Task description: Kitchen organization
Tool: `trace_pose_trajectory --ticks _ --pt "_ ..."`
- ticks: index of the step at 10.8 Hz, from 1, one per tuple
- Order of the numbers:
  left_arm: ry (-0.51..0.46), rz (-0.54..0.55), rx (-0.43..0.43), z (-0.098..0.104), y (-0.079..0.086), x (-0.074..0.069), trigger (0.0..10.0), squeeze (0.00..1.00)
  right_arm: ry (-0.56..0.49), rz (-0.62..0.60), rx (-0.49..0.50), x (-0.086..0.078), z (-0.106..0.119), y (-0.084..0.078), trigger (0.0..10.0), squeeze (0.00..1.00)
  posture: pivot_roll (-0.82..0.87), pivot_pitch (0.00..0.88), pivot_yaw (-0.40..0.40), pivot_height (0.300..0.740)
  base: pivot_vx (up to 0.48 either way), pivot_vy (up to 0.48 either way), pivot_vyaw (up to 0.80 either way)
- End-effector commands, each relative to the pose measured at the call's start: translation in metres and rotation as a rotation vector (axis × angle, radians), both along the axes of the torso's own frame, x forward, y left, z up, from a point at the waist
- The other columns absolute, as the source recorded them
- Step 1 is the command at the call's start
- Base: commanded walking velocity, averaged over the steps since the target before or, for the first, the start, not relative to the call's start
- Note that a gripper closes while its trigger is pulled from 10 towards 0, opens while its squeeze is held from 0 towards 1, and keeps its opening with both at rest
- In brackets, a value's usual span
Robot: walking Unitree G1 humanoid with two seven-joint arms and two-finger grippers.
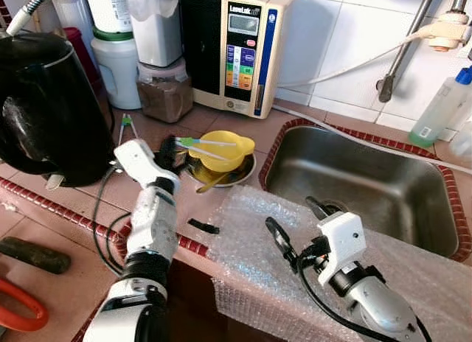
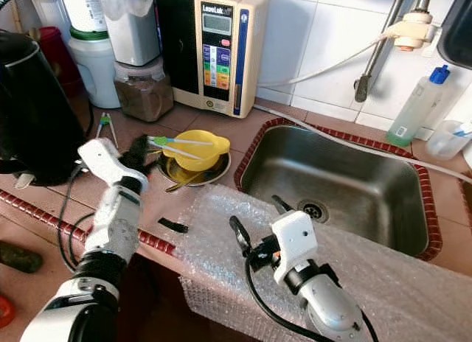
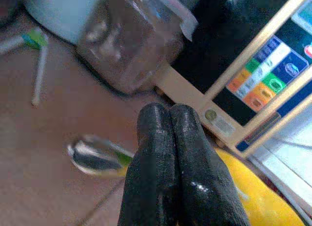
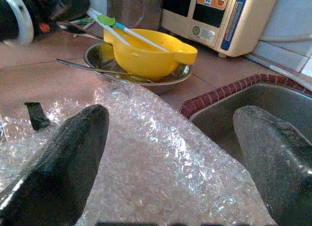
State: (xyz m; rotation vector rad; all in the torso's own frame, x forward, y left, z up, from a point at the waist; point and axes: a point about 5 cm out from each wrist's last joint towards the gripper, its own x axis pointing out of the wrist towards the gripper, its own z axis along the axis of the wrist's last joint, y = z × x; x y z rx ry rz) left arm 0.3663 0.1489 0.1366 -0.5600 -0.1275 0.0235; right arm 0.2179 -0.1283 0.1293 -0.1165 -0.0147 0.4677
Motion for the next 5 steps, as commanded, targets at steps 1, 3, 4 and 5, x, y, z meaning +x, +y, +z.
trace_pose_trajectory --ticks 1,3,4,5 --pt "-0.025 0.016 0.016 0.0067 0.0051 -0.0007 0.0 0.00 -0.008 0.006 -0.018 0.0011 0.0003 -0.0017 10.0 0.00 0.03 0.000 -0.017 0.740 0.000 0.000 0.00" --pt "-0.057 0.041 0.045 0.0113 0.0129 -0.0046 0.0 0.00 -0.008 0.017 -0.027 0.0019 -0.0009 -0.0007 10.0 0.00 0.03 0.000 -0.026 0.740 0.000 0.000 0.00" --pt "-0.056 0.031 0.056 0.0110 0.0121 -0.0055 0.0 0.00 -0.008 0.020 -0.029 0.0023 -0.0011 -0.0007 10.0 0.00 0.03 0.000 -0.028 0.740 0.000 0.000 0.00" --pt "-0.065 -0.013 0.090 0.0111 0.0038 -0.0080 10.0 0.83 -0.010 0.024 -0.034 0.0028 -0.0010 -0.0008 10.0 0.00 0.03 0.000 -0.030 0.740 0.000 0.000 0.00"
